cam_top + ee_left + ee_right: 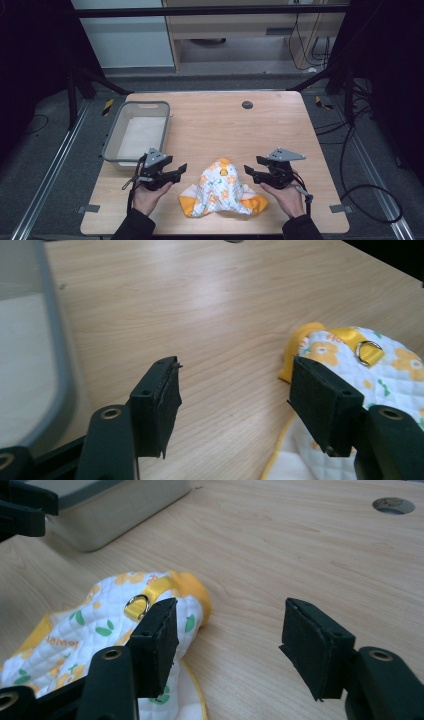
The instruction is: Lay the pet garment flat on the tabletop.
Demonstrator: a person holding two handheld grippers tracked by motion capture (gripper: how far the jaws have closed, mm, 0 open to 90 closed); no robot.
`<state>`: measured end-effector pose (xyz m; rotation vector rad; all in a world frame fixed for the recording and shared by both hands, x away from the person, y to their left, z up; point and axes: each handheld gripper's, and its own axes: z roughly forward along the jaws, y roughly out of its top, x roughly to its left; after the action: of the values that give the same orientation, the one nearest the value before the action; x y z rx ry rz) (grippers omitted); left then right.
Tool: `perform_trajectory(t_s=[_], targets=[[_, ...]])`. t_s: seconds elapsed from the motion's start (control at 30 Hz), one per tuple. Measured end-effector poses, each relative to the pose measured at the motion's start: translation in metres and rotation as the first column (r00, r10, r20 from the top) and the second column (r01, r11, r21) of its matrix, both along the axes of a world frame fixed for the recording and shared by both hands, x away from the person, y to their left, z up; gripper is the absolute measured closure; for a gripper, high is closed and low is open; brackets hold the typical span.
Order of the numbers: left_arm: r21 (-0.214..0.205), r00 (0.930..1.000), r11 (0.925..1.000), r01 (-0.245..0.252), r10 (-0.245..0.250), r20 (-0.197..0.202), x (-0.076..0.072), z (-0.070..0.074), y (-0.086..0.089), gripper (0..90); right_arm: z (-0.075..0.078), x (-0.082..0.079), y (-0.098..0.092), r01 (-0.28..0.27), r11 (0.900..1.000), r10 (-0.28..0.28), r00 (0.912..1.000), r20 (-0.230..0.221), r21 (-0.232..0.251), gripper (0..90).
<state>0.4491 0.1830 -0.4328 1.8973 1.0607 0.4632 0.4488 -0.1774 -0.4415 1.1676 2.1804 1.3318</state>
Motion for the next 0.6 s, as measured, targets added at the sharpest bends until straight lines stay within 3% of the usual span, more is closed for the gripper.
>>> perform_trajectory(t_s=[0.2, 0.3, 0.6], targets=[[0.01, 0.998, 0.9988, 0.048, -0.048, -0.041, 0.003, -0.012, -0.021, 36.5, -0.007, -0.001, 0.011, -0.034, 0.9994, 0.033, 0.9991, -0.026, -0.01, 42.5], [0.035, 0.9942, 0.9954, 0.09, -0.087, -0.063, 0.004, -0.02, -0.033, 35.7, -0.011, -0.001, 0.021, -0.07, 0.9973, 0.069, 0.9968, -0.039, -0.021, 43.5], [0.067, 0.9837, 0.9876, 0.142, -0.133, -0.121, 0.007, -0.035, -0.051, 37.1, -0.023, 0.0, 0.034, -0.126, 0.9918, 0.124, 0.9877, -0.094, -0.017, 48.0]])
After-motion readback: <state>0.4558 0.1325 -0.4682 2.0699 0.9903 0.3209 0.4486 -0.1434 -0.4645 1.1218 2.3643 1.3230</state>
